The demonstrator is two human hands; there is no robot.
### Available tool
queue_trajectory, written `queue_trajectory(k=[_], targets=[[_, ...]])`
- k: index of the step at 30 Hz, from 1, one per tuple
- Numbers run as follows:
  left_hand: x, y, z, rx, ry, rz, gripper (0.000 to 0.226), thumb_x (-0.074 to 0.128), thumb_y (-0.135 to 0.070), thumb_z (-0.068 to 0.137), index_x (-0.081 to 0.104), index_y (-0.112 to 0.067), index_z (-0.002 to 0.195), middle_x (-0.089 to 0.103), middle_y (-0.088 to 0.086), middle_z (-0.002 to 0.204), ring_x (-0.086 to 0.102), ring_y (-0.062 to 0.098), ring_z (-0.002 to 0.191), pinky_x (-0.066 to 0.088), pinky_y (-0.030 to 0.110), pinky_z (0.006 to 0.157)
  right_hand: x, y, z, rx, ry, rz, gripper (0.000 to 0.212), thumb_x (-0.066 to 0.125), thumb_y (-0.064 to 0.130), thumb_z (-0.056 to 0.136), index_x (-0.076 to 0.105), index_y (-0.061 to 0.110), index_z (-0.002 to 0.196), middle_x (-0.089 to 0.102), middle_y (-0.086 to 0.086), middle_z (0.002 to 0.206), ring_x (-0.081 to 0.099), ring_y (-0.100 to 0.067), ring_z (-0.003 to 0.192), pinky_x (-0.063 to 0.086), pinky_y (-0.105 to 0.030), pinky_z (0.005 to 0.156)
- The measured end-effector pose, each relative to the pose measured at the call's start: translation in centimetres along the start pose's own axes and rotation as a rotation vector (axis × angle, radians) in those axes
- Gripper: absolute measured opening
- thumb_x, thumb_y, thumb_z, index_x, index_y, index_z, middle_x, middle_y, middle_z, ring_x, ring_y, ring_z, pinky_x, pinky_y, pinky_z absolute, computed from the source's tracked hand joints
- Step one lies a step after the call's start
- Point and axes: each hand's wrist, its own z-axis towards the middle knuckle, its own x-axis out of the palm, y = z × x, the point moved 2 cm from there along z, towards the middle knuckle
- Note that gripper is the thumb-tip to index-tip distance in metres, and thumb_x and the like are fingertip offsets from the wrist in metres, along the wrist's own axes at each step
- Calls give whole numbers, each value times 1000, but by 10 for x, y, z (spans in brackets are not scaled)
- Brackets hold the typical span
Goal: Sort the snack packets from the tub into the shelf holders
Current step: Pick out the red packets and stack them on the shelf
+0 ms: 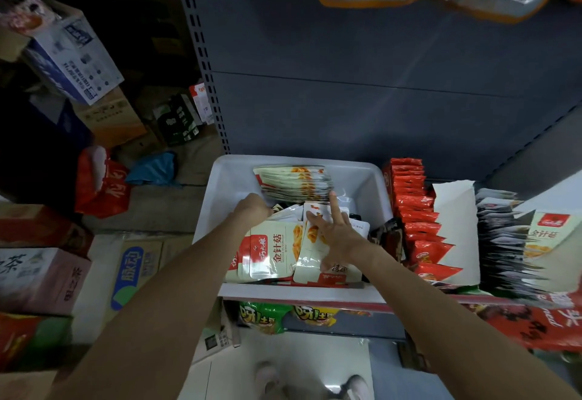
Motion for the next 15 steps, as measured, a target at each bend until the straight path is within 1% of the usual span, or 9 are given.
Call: queue_trajectory(k=[2,4,6,8,10,11,13,15], targets=[[-1,2,0,13,-46,-32,20,61,-28,90,66,-9,92,67,9,93,58,20,75,47,32,79,0,-1,0,-1,-8,3,118,82,15,68,0,39,148,-47,0,143,-14,-36,143,21,-51,115],[-3,3,-1,17,-48,-96,23,65,-24,87,69,-6,101,68,10,99,61,24,88,47,31,81,1,-2,0,-6,-17,-3,117,82,16,69,-1,38,148,-46,-1,144,-14,-37,143,20,-51,115],[-6,3,-4,58,-44,-101,20,65,-19,87,71,-7,102,68,11,103,62,26,95,49,31,85,2,-1,0,-12,-26,-11,117,82,17,69,-1,38,148,-45,-1,144,-14,-37,143,20,-51,115],[-8,2,-10,121,-65,-95,16,62,-16,89,72,-10,99,69,10,106,61,26,99,49,35,91,2,-1,0,-11,-31,-12,117,83,17,69,0,38,148,-44,-1,145,-14,-37,143,20,-51,115],[-11,2,-18,169,-138,-74,16,62,-18,90,72,-11,100,69,8,108,60,26,103,47,39,95,2,-2,-1,-12,-37,-11,116,83,18,69,1,38,148,-44,-2,145,-13,-37,143,20,-52,115],[-14,1,-23,196,-181,-74,18,62,-19,90,70,-9,102,68,8,109,60,25,104,46,38,95,2,-2,-1,-15,-40,-15,116,83,19,69,1,38,148,-43,-2,146,-13,-37,143,20,-52,115],[-24,-3,-33,255,-242,-139,20,62,-17,90,67,-4,104,67,9,105,59,23,101,45,33,89,1,-1,-2,-16,-36,-23,115,82,20,70,0,37,149,-43,-3,146,-13,-37,143,20,-52,115],[-36,-8,-43,339,-232,-183,14,63,-15,89,63,-5,99,64,8,100,57,18,95,43,27,83,1,1,-3,-9,-26,-28,114,80,19,72,-1,37,149,-44,-3,145,-14,-37,143,20,-53,115]])
